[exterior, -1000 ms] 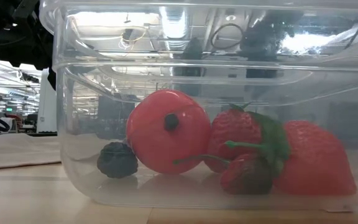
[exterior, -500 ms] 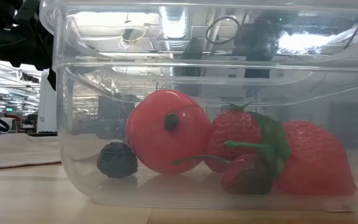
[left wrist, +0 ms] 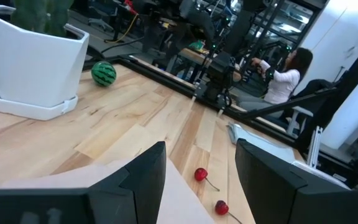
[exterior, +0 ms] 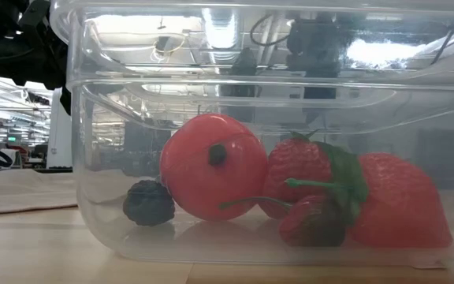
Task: Pick and placing Produce into tupperware
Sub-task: Put the watermelon into the transparent bin
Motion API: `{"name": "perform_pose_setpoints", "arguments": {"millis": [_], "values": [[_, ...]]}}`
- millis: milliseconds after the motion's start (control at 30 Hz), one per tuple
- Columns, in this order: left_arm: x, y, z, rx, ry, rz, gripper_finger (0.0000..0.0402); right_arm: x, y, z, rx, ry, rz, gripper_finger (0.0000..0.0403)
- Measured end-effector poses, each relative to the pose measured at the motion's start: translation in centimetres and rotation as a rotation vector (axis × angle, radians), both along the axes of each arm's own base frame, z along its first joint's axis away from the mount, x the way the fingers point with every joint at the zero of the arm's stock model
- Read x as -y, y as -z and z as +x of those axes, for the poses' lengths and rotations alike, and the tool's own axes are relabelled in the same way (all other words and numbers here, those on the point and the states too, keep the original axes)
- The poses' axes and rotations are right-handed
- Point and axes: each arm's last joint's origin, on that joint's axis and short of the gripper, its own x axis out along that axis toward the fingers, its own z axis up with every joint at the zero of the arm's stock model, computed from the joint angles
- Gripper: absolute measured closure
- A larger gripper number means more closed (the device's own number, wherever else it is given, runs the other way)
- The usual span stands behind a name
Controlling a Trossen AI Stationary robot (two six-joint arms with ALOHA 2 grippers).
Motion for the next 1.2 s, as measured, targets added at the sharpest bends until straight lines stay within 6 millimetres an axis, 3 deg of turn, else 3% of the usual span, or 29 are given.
{"name": "perform_pose_setpoints", "arguments": {"millis": [200, 433, 633, 1200], "values": [[0.0, 0.0, 0.0, 0.003, 0.0, -0.001, 0.0219, 2.7, -0.1, -1.4, 0.025, 0.098, -0.026, 0.0087], [0.0, 0.0, 0.0, 0.005, 0.0, -0.016, 0.0219, 6.4, -0.2, -4.4, 0.04, 0.23, -0.053, 0.0088], [0.0, 0.0, 0.0, 0.005, 0.0, -0.019, 0.0219, 8.3, 0.7, -6.0, 0.004, 0.271, -0.051, 0.0088], [0.0, 0.0, 0.0, 0.005, -0.004, -0.02, 0.0219, 10.9, 6.8, -4.3, -0.146, 0.199, -0.006, 0.008]]}}
